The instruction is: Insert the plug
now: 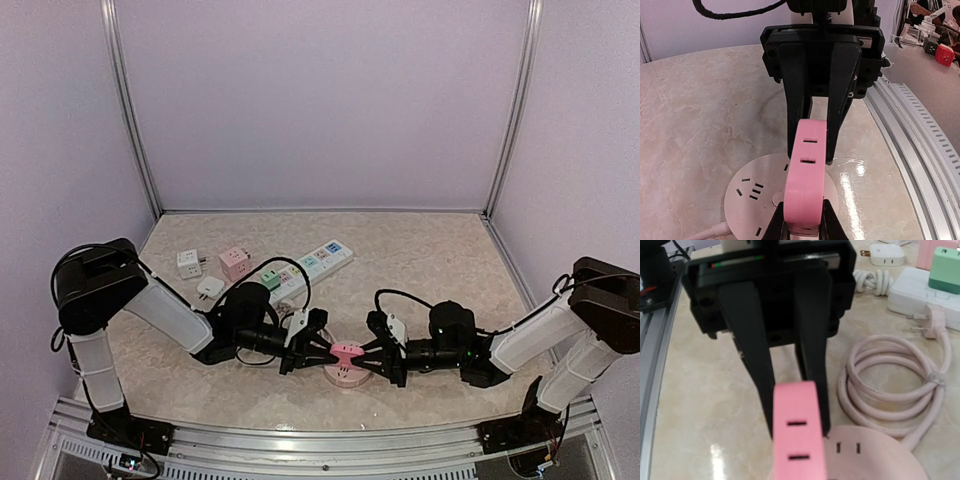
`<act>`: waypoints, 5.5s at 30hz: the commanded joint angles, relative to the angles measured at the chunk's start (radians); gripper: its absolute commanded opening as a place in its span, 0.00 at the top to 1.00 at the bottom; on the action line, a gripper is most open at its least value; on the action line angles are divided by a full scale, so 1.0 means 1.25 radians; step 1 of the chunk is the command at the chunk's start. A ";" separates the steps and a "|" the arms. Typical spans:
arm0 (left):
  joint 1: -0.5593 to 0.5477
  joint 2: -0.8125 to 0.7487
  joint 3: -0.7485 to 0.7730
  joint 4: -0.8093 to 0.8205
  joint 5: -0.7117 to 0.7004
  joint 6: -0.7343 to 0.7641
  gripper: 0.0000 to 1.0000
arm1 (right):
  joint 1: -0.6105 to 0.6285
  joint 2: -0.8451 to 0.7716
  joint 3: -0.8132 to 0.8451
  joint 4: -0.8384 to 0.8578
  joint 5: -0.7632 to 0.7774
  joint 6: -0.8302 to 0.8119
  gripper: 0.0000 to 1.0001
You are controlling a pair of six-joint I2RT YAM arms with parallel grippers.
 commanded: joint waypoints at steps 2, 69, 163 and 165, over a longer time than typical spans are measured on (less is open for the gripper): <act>-0.003 0.018 0.039 0.023 -0.029 0.074 1.00 | 0.009 0.008 0.010 0.026 0.033 0.087 1.00; -0.092 -0.080 -0.005 -0.134 -0.164 0.312 0.01 | 0.077 -0.211 0.010 -0.323 0.224 0.021 0.02; 0.291 0.043 0.516 -1.125 -0.548 0.311 0.05 | -0.187 0.149 0.774 -1.316 0.531 0.296 0.22; 0.285 0.061 0.525 -1.142 -0.547 0.324 0.06 | -0.182 0.145 0.784 -1.318 0.522 0.307 0.23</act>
